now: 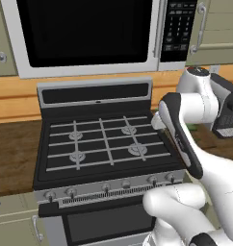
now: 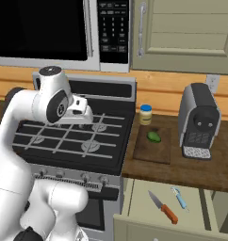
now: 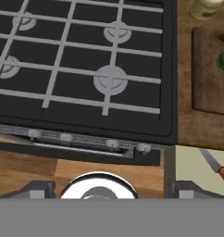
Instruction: Place the appropriate cutting tool for cutting the avocado skin on the cutting board.
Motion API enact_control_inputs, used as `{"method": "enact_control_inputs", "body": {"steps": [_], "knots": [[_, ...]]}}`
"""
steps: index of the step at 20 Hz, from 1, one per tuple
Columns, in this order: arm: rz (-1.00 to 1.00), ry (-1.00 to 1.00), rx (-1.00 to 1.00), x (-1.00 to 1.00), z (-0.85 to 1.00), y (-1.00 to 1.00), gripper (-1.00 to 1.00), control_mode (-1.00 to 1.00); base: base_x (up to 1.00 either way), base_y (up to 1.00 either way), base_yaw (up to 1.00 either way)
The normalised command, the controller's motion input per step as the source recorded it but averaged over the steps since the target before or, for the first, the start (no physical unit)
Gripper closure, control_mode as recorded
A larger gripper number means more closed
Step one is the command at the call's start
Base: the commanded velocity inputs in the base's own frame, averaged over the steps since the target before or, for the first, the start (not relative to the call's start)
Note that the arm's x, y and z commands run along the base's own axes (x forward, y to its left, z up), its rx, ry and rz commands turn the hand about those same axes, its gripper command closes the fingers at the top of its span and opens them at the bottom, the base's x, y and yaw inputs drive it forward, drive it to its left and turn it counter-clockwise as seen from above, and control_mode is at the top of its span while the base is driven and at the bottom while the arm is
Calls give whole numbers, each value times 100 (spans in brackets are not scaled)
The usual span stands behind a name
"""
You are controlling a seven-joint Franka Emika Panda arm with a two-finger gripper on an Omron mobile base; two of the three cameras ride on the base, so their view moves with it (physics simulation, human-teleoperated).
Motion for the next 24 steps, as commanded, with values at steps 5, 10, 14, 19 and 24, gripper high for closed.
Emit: {"method": "enact_control_inputs", "body": {"steps": [5, 10, 14, 19, 24], "knots": [[-4, 17, 3, -61, -53, -100, -100, -100, 0, 0, 0], [-7, 24, 1, -42, -57, -100, -100, -100, 0, 0, 0], [-9, 26, 0, -17, -35, -100, -100, -100, 0, 0, 0], [-7, 11, 0, -14, -55, -100, -100, -100, 0, 0, 0], [-4, -1, 0, -51, -46, -100, -100, -100, 0, 0, 0]]}}
